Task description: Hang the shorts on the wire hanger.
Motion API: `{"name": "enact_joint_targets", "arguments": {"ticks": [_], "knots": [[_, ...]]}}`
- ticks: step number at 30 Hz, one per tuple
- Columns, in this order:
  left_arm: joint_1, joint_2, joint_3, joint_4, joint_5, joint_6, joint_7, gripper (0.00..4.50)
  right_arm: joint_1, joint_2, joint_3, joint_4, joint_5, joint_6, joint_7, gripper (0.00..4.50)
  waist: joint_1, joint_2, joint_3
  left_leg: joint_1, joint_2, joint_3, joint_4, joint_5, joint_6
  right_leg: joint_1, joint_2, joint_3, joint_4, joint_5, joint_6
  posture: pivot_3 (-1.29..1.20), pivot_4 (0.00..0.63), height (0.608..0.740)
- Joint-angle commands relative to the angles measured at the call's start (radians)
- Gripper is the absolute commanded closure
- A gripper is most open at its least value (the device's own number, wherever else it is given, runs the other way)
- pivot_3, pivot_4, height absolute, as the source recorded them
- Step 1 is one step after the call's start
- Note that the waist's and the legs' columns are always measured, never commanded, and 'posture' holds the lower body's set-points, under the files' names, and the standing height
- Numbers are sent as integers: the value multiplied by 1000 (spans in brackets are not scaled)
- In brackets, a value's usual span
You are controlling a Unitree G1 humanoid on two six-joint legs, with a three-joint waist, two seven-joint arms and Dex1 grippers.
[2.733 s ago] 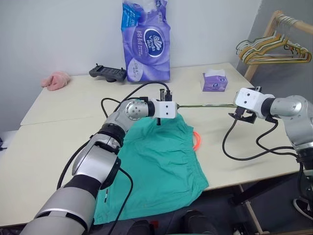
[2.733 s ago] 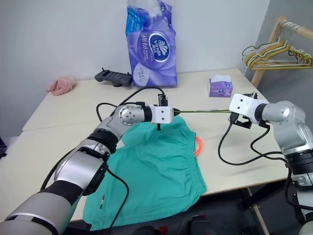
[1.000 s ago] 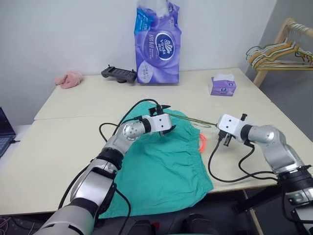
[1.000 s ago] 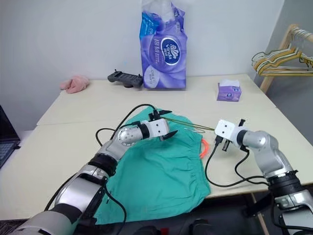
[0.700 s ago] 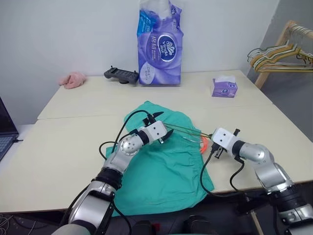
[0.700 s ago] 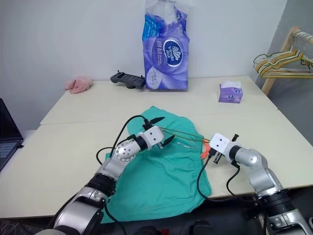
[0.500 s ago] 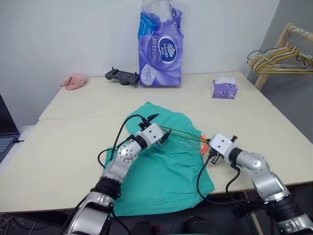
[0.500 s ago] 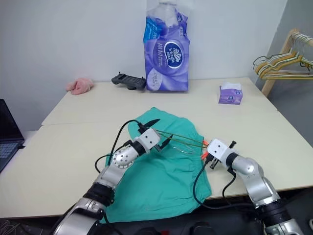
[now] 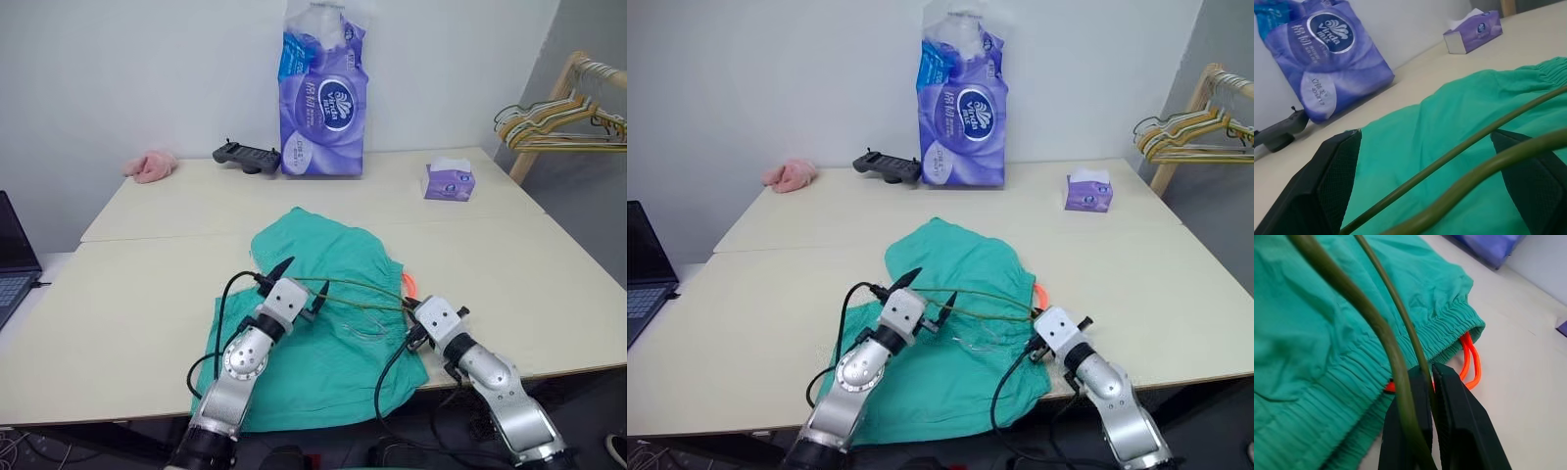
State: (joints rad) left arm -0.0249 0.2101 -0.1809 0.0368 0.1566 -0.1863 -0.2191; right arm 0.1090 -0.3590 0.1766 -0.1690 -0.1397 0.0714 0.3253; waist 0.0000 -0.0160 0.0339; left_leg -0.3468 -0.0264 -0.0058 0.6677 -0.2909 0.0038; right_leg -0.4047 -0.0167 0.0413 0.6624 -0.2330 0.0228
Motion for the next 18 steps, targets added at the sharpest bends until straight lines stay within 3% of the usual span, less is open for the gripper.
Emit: {"name": "enact_joint_targets", "arguments": {"ticks": [1, 6, 14, 15, 16, 18], "knots": [[-708, 149, 187, 319, -104, -56, -46, 42, -430, -584, -183, 276, -62, 114, 357, 4500, 0, 0, -1, 0, 0, 0, 0, 0, 0, 0, 0, 0, 0, 0, 1, -67, 0, 740], [-592, 106, 231, 197, -175, 93, 6, 42, -391, -549, -202, 205, -59, 149, 330, 4500, 0, 1, -2, 0, 0, 0, -1, 0, 0, 0, 0, 0, -1, -3, 4, -60, 0, 740], [-313, -30, 231, -60, -240, 309, 115, 42, -247, -344, -177, -83, -71, 282, 232, 4500, 33, 8, -8, 0, 1, -9, -4, -1, -1, 1, 1, -9, 0, -12, 0, -39, 0, 740], [-296, -41, 232, -73, -241, 324, 134, 42, -231, -325, -167, -103, -72, 294, 226, 4500, 31, 2, -7, 0, 1, -11, -5, -1, -2, 1, 1, -10, 0, -14, -3, -38, 44, 740], [-284, -49, 230, -80, -239, 334, 144, 42, -220, -307, -160, -117, -76, 303, 223, 4500, 31, 2, -2, 0, 2, -12, -6, -2, -3, 1, 4, -11, -1, -15, -4, -38, 0, 740], [-277, -59, 227, -77, -234, 346, 149, 42, -215, -282, -152, -127, -85, 314, 214, 4500, 26, 4, 1, 3, 2, -16, -5, -4, -6, 6, 7, -15, 1, -19, -8, -37, 0, 740]]}}
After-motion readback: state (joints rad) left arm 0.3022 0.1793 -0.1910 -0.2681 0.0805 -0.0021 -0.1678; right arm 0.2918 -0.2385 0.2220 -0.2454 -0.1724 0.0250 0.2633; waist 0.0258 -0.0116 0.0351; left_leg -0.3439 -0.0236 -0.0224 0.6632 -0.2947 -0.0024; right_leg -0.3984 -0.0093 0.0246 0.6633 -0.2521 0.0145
